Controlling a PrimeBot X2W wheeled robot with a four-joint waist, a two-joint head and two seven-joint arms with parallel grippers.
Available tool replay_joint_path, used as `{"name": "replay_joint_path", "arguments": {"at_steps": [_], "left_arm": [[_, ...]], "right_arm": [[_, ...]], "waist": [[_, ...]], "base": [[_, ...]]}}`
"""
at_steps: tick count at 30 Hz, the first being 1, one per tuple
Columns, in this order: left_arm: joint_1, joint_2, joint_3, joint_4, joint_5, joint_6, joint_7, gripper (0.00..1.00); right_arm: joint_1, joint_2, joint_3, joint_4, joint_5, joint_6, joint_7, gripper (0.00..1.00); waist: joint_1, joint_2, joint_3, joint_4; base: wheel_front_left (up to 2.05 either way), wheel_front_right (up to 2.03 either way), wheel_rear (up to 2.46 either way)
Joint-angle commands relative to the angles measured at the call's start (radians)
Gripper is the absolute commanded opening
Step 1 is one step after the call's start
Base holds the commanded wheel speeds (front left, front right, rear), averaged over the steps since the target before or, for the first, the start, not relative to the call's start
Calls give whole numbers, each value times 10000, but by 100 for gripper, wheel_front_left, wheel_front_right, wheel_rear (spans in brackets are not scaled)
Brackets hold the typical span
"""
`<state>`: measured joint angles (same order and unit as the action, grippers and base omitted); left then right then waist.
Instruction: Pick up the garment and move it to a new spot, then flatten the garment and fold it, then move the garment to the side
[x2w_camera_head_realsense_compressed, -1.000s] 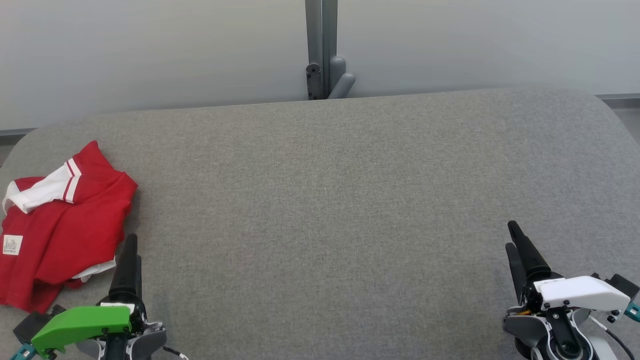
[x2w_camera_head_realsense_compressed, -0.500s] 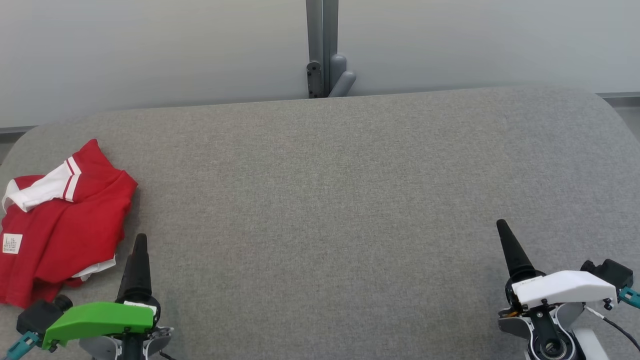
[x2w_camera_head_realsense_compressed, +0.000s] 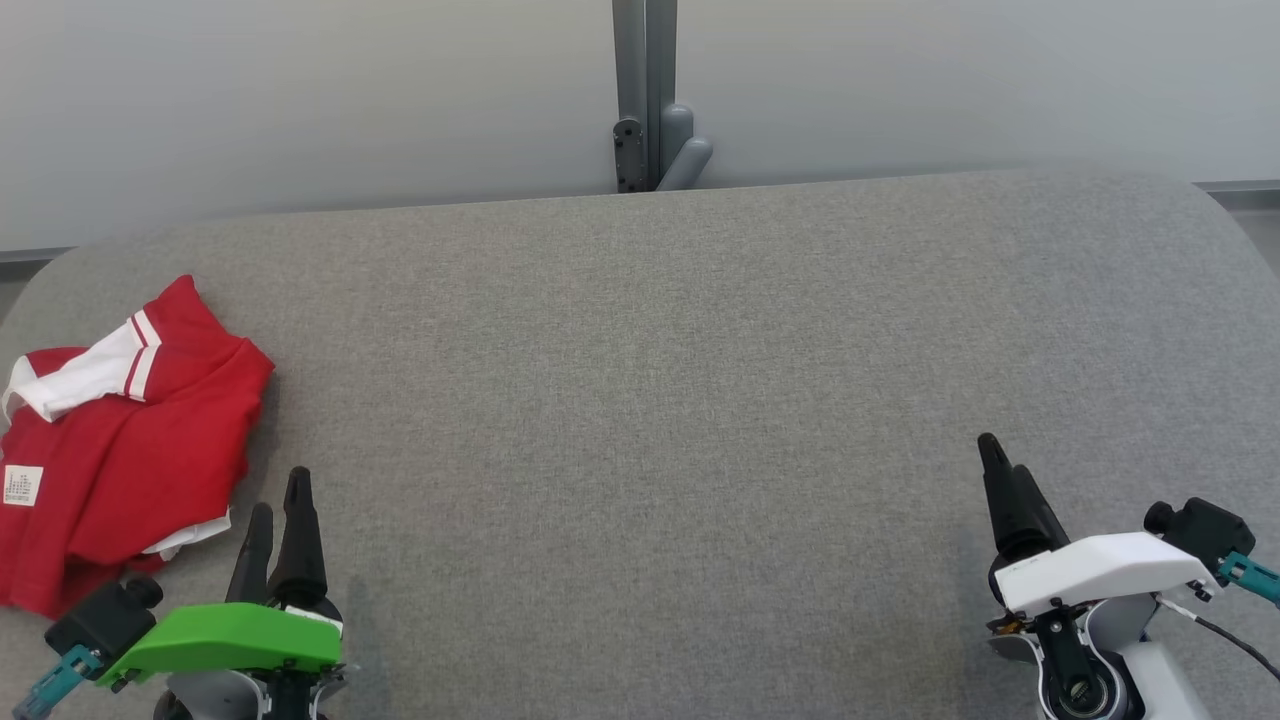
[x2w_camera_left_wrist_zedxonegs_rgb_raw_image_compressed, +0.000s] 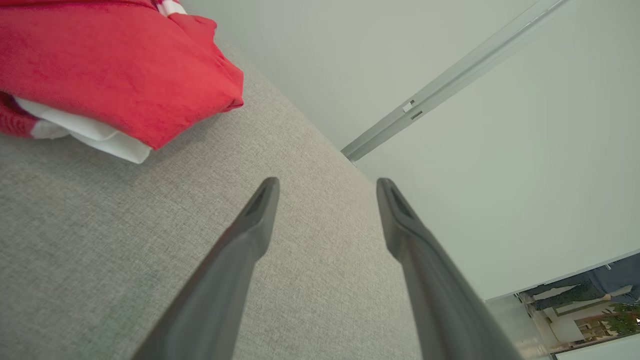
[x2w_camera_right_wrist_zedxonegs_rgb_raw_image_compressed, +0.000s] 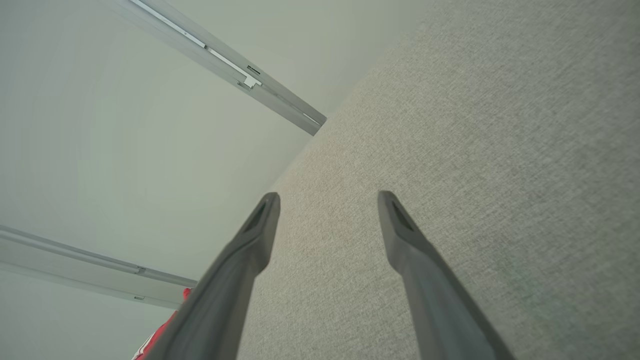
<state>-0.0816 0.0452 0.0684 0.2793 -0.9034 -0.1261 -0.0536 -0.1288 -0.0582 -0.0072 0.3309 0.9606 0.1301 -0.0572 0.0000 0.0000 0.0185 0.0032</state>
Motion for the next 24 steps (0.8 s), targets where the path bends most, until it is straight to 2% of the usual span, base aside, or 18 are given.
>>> {"name": "replay_joint_path", "arguments": {"at_steps": [1,24], "left_arm": [[-5,95,6,-155,367,-33,-77,100],[199,62,-90,-22,3105,-45,-803,100]], "right_arm": [[-230,-63,38,-51,-270,4,-92,100],[-354,-21,270,438,-3036,6,-805,100]], "waist": [[0,0,3,-3],[0,0,23,-30]], "base": [[0,0,0],[0,0,0]]}}
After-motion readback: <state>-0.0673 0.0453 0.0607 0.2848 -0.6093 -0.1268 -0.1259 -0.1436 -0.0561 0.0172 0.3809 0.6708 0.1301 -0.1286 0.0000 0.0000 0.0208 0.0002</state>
